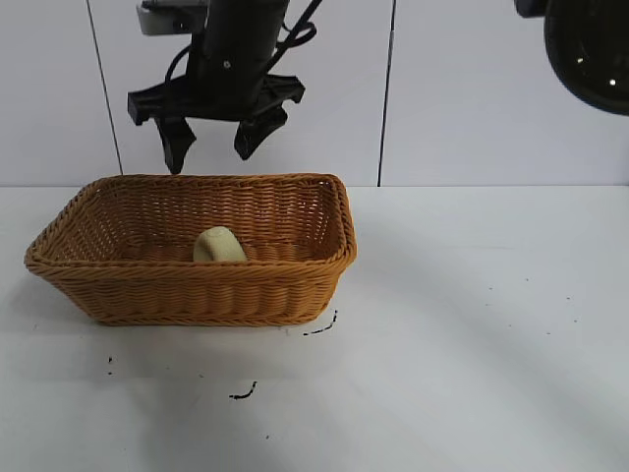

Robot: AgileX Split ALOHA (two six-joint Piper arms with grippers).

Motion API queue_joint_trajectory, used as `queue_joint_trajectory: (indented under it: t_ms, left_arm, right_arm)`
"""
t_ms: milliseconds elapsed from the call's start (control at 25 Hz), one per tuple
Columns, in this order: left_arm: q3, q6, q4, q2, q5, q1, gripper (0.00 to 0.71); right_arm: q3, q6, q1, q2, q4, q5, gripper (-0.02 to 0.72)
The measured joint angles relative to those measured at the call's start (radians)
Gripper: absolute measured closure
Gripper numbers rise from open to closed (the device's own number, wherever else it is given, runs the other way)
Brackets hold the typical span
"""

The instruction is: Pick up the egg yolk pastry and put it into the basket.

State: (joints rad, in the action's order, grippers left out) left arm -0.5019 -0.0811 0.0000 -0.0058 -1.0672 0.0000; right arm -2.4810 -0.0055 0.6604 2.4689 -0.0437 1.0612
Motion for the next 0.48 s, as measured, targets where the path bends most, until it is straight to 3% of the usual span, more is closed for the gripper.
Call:
queue_joint_trajectory:
  t_ms: [200,480]
  left_arm:
    - [0.0,0.0,0.0,0.0,0.0,0.0,0.014]
    - [0.0,0.0,0.0,0.0,0.0,0.0,0.014]
  right_arm:
    - [-0.003,0.0,-0.064,-0.018,-0.043,0.054,0.141]
    - [-0.003,0.0,-0.27,-0.018,-0.052,0.116,0.141]
